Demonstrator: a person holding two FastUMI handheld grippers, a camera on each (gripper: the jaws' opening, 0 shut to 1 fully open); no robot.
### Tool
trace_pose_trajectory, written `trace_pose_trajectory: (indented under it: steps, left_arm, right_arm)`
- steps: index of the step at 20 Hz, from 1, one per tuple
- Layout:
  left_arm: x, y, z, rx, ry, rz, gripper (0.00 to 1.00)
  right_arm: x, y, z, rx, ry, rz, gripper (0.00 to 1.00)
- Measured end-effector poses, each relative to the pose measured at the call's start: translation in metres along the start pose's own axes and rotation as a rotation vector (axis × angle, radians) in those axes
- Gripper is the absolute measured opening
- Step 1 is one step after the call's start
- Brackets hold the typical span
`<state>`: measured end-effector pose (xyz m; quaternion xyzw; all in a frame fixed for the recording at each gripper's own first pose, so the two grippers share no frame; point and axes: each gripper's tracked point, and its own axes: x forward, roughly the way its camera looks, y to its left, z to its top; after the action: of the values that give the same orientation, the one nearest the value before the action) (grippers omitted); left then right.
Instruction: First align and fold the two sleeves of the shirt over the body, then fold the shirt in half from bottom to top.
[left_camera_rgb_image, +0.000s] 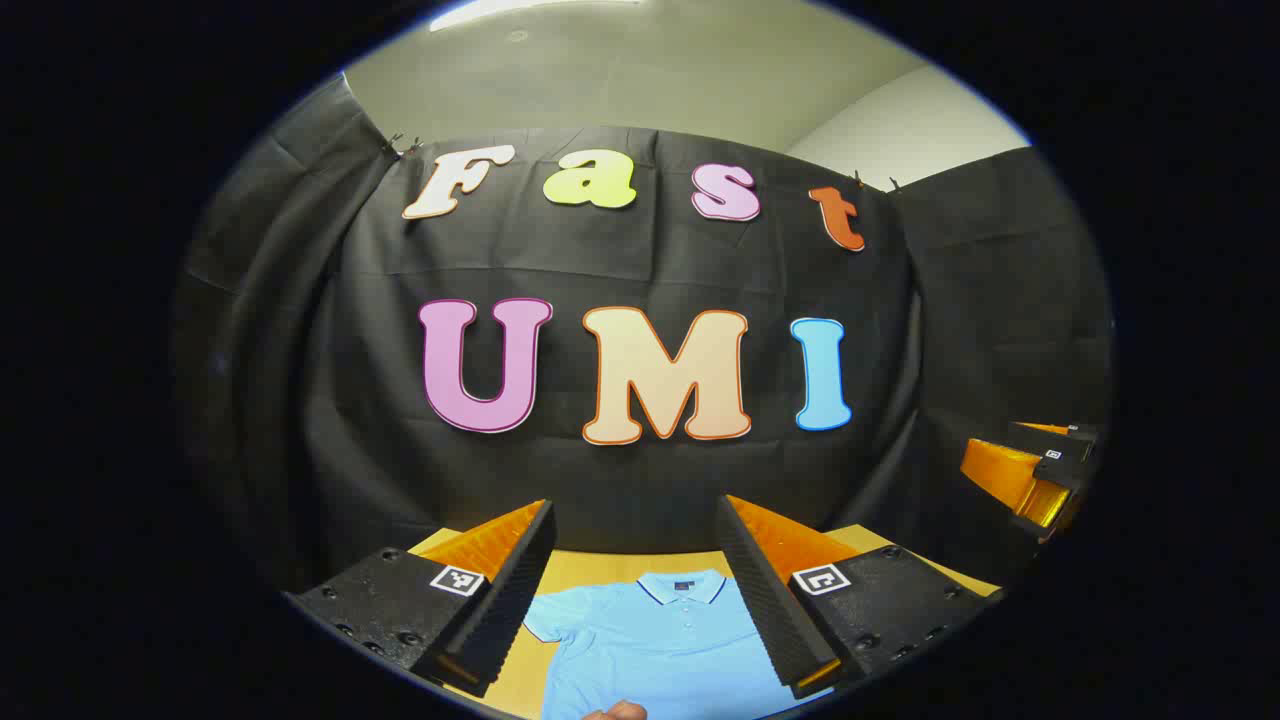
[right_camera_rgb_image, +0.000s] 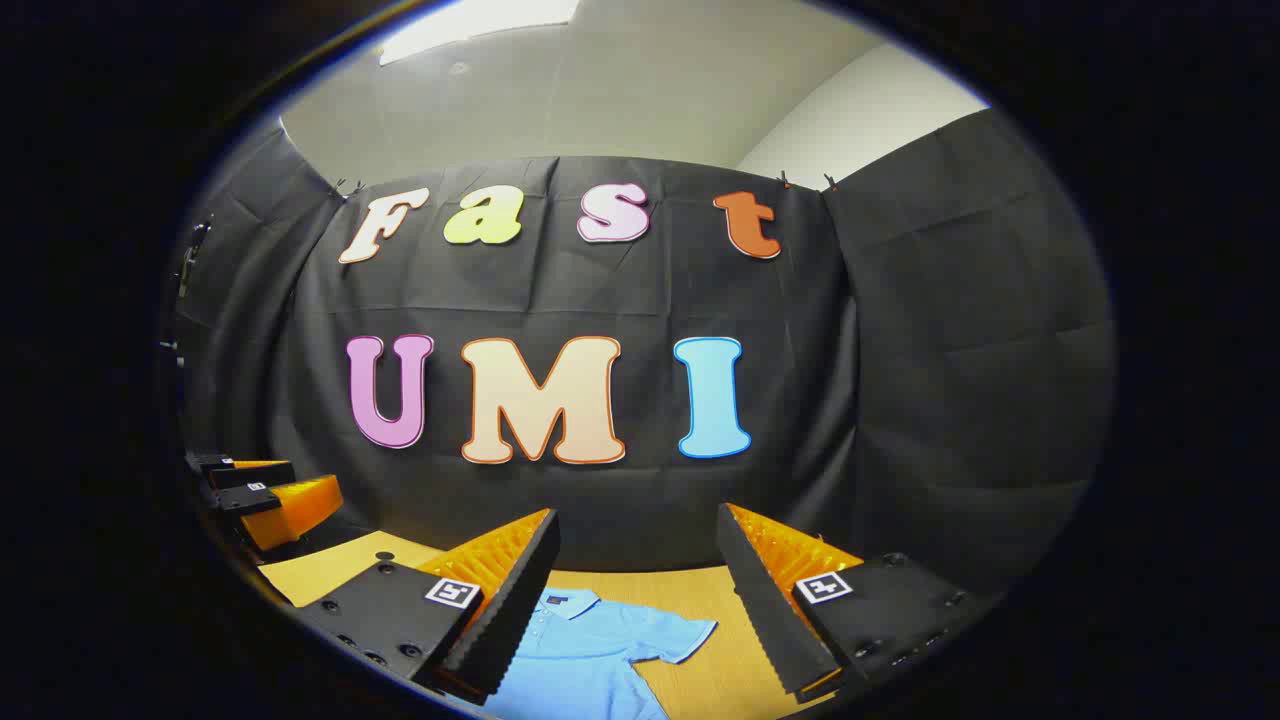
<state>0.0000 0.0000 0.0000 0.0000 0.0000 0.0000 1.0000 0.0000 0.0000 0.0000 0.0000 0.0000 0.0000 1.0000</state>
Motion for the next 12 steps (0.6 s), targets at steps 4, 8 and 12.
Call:
trace_pose_trajectory:
  steps: [4, 8, 12]
  left_arm:
    - [-0.0012, 0.0033, -0.0005, 0.002, 0.003, 0.009, 0.96]
    - [-0.0021, 0.005, 0.0025, 0.014, -0.007, 0.012, 0.96]
    - [-0.0044, 0.0065, 0.0017, 0.014, -0.005, 0.016, 0.95]
  right_arm:
    - [0.0, 0.0005, 0.0003, -0.002, 0.006, 0.003, 0.98]
    - [0.0, -0.0006, 0.0003, 0.002, 0.007, 0.0, 0.98]
    - [-0.0007, -0.0017, -0.0019, -0.001, 0.009, -0.002, 0.98]
